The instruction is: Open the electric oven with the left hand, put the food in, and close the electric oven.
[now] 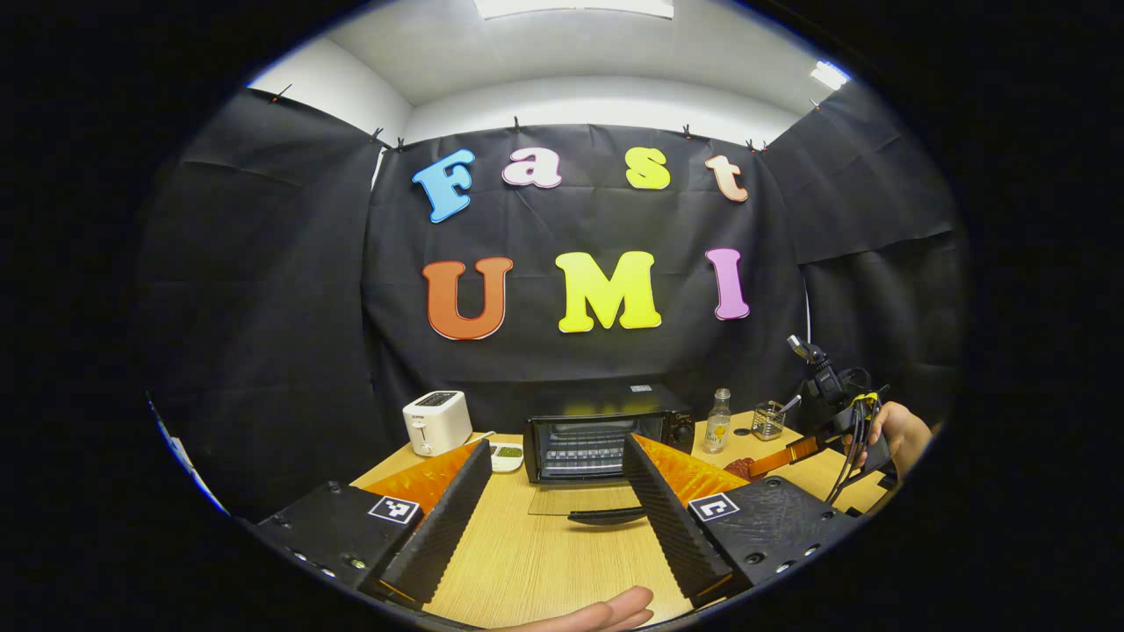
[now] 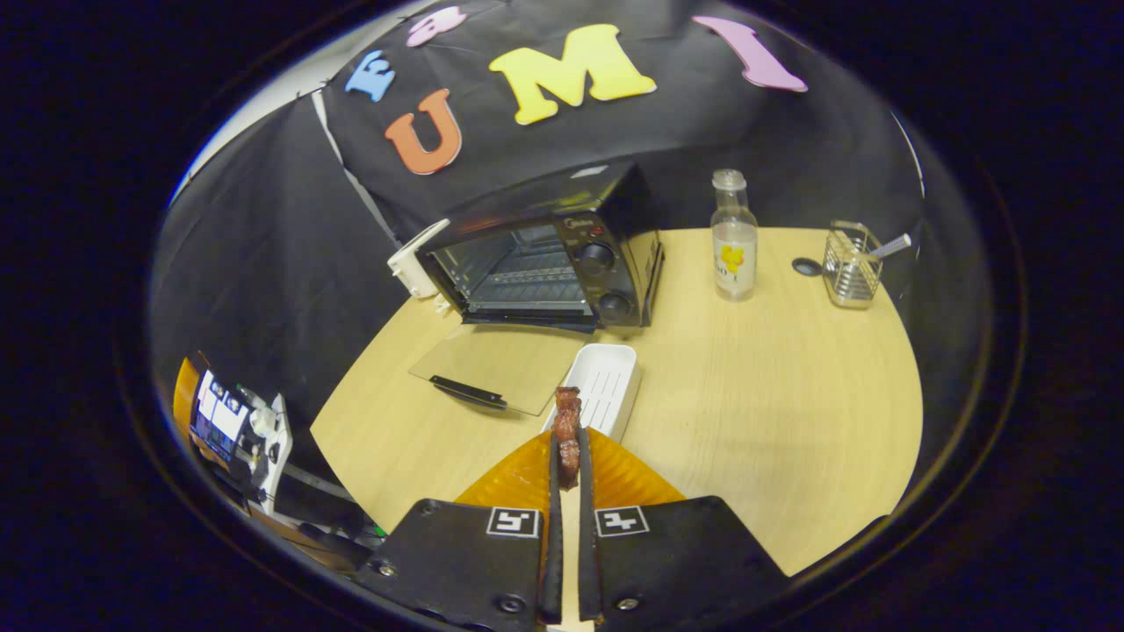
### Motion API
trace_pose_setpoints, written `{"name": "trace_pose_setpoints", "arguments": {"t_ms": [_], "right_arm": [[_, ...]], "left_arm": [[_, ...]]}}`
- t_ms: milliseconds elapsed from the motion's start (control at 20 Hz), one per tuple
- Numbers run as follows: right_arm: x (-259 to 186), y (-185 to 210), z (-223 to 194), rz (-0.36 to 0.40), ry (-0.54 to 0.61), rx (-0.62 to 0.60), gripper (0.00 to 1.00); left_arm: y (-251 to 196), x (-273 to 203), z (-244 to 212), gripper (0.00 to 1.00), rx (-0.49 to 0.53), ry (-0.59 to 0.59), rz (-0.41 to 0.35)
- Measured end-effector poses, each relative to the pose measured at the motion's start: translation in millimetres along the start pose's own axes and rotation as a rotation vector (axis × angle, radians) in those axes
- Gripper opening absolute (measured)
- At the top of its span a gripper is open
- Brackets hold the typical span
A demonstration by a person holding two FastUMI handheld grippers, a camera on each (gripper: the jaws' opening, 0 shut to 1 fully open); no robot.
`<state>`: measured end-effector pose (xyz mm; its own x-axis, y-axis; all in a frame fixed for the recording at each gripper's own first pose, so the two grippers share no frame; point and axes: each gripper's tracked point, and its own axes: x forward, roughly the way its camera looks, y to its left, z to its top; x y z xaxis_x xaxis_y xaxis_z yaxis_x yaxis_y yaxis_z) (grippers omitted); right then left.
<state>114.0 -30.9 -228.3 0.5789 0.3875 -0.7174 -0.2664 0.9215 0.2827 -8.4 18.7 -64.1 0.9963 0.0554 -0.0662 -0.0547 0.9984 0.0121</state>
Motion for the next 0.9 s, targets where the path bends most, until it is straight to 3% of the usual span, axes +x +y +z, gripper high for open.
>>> {"name": "trace_pose_setpoints", "arguments": {"t_ms": [450, 600, 750, 900], "right_arm": [[-49.5, 73.6, 26.1, -0.209, -0.191, -0.383, 0.1], [-36.9, 100.2, 33.0, -0.252, -0.258, -0.449, 0.07], [-16.6, 124.9, 46.1, -0.322, -0.37, -0.539, 0.1], [17.8, 148.6, 50.1, -0.334, -0.438, -0.581, 0.1]], "left_arm": [[26.4, -29.6, 9.0, 0.95, -0.05, -0.037, -0.007], [36.2, -29.8, 4.0, 0.95, -0.06, -0.035, -0.006], [50.8, -31.1, -3.4, 0.96, -0.06, -0.035, 0.015], [59.2, -30.7, -13.3, 0.96, -0.077, -0.025, 0.013]]}}
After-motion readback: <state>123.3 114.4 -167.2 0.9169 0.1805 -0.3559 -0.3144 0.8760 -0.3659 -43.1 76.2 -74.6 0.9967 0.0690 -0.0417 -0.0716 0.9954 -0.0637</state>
